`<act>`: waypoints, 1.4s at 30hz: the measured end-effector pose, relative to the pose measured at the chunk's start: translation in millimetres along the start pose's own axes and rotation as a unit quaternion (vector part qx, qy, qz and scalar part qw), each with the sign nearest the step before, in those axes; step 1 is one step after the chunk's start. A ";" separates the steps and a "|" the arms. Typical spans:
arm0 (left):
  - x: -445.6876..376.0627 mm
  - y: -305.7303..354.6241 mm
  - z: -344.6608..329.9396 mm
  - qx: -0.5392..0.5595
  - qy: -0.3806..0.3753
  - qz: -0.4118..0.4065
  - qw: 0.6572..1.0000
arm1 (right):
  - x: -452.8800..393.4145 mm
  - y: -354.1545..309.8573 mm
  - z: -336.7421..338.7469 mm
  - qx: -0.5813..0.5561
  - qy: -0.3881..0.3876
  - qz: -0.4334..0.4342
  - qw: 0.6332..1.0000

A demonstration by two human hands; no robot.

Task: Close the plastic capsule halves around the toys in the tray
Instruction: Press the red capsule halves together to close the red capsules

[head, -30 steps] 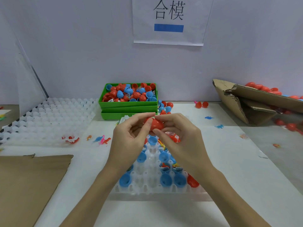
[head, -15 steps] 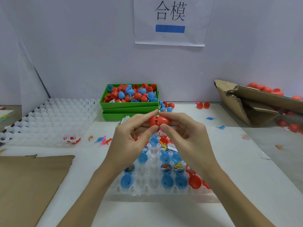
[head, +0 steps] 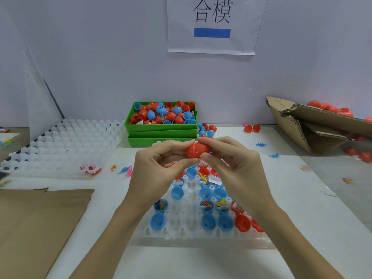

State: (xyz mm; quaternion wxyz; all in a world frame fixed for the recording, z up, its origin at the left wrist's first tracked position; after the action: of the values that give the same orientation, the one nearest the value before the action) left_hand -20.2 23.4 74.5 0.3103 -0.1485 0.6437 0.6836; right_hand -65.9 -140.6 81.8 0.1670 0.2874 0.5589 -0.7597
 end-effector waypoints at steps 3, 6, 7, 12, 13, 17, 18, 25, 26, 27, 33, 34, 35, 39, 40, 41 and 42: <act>-0.6 -0.8 -0.5 0.010 0.001 0.004 1.000 | 1.2 7.3 1.7 -0.090 0.017 -0.047 0.995; -1.1 1.5 -1.1 0.007 0.002 -0.004 1.000 | 1.9 11.1 1.5 -0.114 0.029 -0.068 0.991; -1.4 1.8 -1.0 0.004 0.002 -0.005 1.000 | 2.1 11.4 1.1 -0.112 0.031 -0.069 0.991; -1.4 0.7 -0.5 0.006 0.007 0.000 1.000 | 4.6 20.4 -2.3 -0.148 0.039 -0.104 0.983; -1.4 1.2 -0.7 0.004 0.007 -0.001 1.000 | 4.7 20.7 -3.0 -0.148 0.039 -0.106 0.983; -1.4 0.0 -1.2 -0.008 -0.004 0.003 1.000 | 4.1 15.9 -3.0 -0.116 0.036 -0.084 0.989; -1.2 -0.8 -1.1 -0.012 -0.006 0.005 1.000 | 4.1 15.2 -2.5 -0.104 0.036 -0.078 0.991; 0.4 3.1 -1.0 -0.074 -0.006 -0.028 0.997 | 5.3 16.6 -0.9 -0.043 0.038 -0.054 0.997; 0.9 6.6 -1.7 -0.093 -0.003 -0.043 0.995 | 5.7 16.9 -1.0 -0.044 0.039 -0.053 0.997; 1.8 9.6 -2.6 -0.109 0.002 -0.056 0.992 | 6.1 17.1 -1.7 -0.045 0.038 -0.052 0.997; 7.9 10.1 -4.2 -0.092 0.047 -0.064 0.993 | 7.6 17.5 -4.1 -0.111 0.051 -0.049 0.991; 8.1 10.1 -3.9 -0.091 0.050 -0.065 0.992 | 7.4 17.9 -3.7 -0.120 0.052 -0.051 0.990; 8.2 9.9 -3.4 -0.088 0.053 -0.065 0.993 | 7.0 17.8 -3.8 -0.125 0.051 -0.052 0.990; 8.9 8.5 -2.8 -0.070 0.057 -0.053 0.994 | 6.8 16.1 -5.3 -0.150 0.044 -0.062 0.986; 9.1 8.4 -2.9 -0.069 0.057 -0.050 0.995 | 6.8 15.4 -5.7 -0.154 0.043 -0.064 0.985; 9.2 8.1 -3.0 -0.067 0.057 -0.047 0.995 | 7.0 14.8 -5.8 -0.157 0.043 -0.065 0.985; 8.9 7.5 -3.1 -0.065 0.056 -0.042 0.995 | 7.1 14.3 -5.6 -0.161 0.045 -0.065 0.984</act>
State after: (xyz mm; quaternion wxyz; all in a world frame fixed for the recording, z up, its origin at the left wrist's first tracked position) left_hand -32.2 22.7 74.7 0.2925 -0.2334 0.6074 0.7007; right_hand -61.8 -139.4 65.4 0.1357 0.2539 0.6981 -0.6555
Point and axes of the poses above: each hand's wrist, its own x-axis away from the middle knuckle, its own z-axis out of the back of the hand, y = z × x, the point moved 10 cm from there along -x, towards the middle knuckle, and after that the axes turned 1 degree about -x, right-handed, at the moved point
